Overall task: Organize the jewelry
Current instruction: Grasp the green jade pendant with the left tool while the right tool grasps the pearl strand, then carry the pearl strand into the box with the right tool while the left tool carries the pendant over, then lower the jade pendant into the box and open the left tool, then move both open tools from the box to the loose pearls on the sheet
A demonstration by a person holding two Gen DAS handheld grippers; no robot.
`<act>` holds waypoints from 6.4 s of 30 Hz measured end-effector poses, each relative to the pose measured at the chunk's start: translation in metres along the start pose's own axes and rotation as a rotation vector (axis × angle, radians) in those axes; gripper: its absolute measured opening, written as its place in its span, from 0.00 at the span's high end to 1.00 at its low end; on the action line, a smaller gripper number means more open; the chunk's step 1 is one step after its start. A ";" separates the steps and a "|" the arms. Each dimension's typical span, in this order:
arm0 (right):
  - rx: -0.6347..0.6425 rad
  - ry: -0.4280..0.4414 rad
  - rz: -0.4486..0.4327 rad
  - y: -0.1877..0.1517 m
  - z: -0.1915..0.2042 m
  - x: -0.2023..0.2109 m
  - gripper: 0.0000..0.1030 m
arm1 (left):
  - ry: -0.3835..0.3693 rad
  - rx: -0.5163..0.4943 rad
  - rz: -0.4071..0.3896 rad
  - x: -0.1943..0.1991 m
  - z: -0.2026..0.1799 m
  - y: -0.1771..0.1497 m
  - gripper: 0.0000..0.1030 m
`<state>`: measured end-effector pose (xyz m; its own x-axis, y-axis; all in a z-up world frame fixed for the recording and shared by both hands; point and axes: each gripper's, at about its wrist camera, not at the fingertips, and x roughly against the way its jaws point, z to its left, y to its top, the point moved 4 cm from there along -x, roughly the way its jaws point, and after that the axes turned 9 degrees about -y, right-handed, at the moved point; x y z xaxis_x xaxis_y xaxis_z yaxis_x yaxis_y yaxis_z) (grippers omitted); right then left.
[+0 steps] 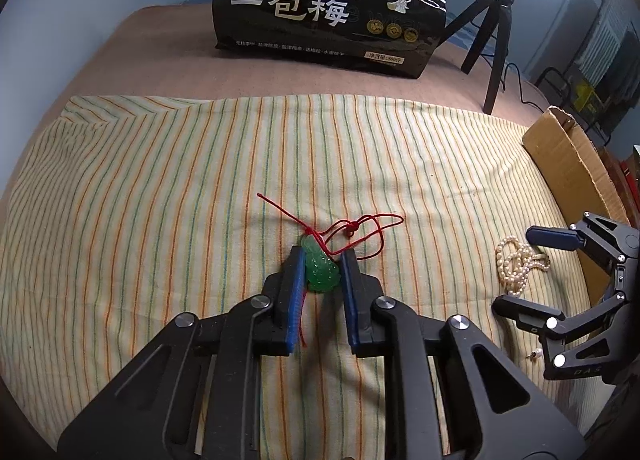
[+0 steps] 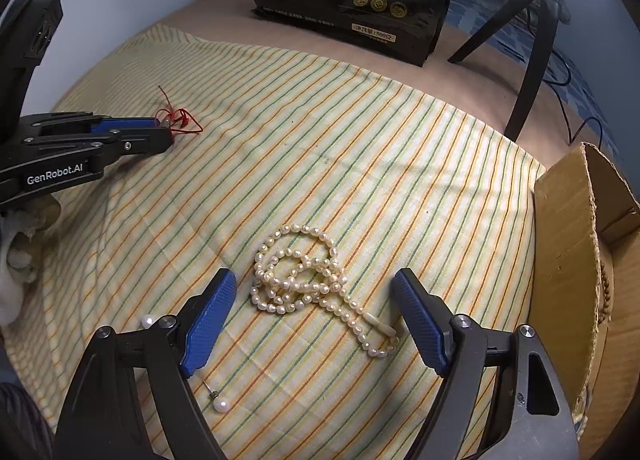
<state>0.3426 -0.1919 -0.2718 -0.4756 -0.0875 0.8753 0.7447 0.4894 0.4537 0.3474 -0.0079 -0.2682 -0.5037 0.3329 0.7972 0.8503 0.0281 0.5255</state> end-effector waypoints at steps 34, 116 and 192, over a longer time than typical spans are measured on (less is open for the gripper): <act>-0.063 0.005 -0.181 -0.011 -0.006 0.106 0.94 | -0.094 -0.018 -0.130 0.107 -0.031 -0.005 0.84; -0.334 -0.226 -0.287 -0.069 -0.228 0.161 0.94 | -0.447 -0.332 -0.042 0.057 -0.331 0.008 0.84; -0.226 0.006 -0.248 -0.076 -0.052 0.150 0.31 | -0.169 -0.218 -0.013 0.102 -0.100 -0.047 0.78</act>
<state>0.2390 -0.2872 -0.1667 -0.6528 -0.1855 0.7345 0.6921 0.2484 0.6778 0.2407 -0.0696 -0.1812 -0.4667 0.4866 0.7386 0.7817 -0.1637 0.6018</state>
